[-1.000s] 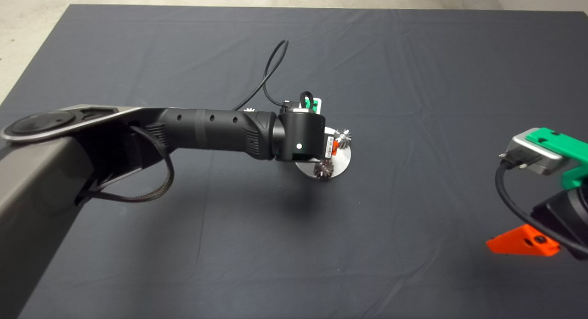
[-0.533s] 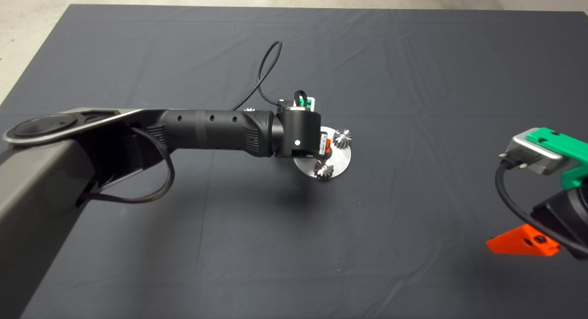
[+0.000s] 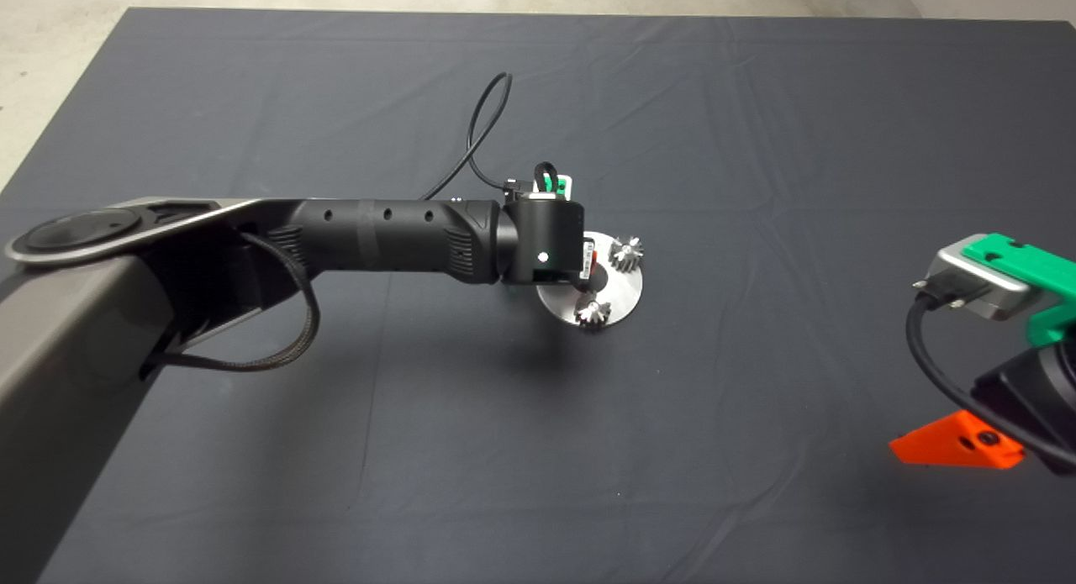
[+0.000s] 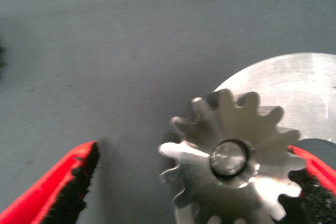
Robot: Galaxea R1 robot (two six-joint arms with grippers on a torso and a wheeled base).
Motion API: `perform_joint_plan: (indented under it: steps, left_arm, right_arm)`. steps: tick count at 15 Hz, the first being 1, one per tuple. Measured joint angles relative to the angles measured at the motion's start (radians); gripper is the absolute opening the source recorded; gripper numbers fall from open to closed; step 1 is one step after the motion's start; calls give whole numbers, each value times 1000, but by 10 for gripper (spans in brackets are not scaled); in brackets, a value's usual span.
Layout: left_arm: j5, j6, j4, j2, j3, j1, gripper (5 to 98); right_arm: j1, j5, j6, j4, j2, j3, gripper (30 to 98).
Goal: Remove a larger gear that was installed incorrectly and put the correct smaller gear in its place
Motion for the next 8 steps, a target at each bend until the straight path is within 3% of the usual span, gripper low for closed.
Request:
perform_joint_plan:
  steps: [4, 6, 8]
  left_arm:
    - [-16, 1, 0, 0, -3, 0, 801]
    - [-37, 1, 0, 0, -5, 0, 800]
    - [-43, 1, 0, 0, -5, 0, 745]
  right_arm:
    - [0, 0, 0, 0, 0, 0, 968]
    - [0, 0, 0, 0, 0, 0, 968]
    - [0, 0, 0, 0, 0, 0, 968]
